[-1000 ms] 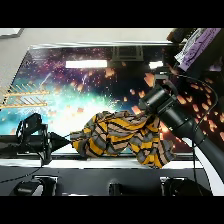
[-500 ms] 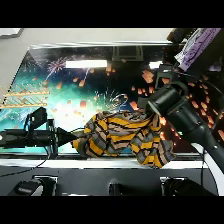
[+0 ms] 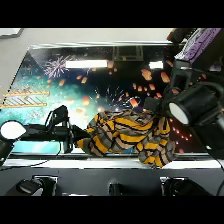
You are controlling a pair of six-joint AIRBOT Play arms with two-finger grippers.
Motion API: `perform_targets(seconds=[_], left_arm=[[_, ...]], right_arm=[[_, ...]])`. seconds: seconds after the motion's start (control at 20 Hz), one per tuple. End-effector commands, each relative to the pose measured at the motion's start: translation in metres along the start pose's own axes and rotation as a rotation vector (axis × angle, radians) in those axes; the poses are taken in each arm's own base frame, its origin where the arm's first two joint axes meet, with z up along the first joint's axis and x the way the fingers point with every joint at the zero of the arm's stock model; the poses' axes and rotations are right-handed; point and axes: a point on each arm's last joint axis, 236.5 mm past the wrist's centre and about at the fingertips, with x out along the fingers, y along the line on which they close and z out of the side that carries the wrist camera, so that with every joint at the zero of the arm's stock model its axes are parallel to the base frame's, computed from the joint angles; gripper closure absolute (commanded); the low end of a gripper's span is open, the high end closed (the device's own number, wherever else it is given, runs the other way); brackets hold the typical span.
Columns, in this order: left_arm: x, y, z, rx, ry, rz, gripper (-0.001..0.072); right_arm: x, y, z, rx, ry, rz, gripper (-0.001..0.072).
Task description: Fold the clothes and pants, and hang the long-sleeved shirts on hangers.
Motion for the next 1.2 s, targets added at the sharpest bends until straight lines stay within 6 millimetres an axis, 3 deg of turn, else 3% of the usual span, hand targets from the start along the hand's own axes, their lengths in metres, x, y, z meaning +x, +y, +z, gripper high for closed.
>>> perform_targets(seconds=[0.0, 0.1, 0.35, 0.8, 1.15], left_arm=[[0.017, 0.000, 0.009, 0.030, -0.031, -0.013, 0.0689], [0.026, -0.002, 0.013, 0.024, -0.051, -0.036, 0.0689], [0.040, 0.005, 0.037, 0.000, -0.157, -0.024, 0.0689], [0.066, 0.000, 0.040, -0.051, -0.186, -0.081, 0.0689], [0.081, -0.004, 0.050, -0.058, -0.216, -0.064, 0.0689]], right_arm=[[-0.027, -0.003, 0.008, 0.000, -0.016, 0.031, 0.0686], [-0.037, -0.002, 0.014, 0.013, -0.032, 0.051, 0.0686], [-0.038, 0.001, 0.006, 0.011, 0.006, 0.063, 0.0685], [-0.041, 0.027, 0.002, -0.022, 0.017, 0.172, 0.0680], [-0.041, 0.027, 0.001, -0.037, 0.024, 0.174, 0.0678]])
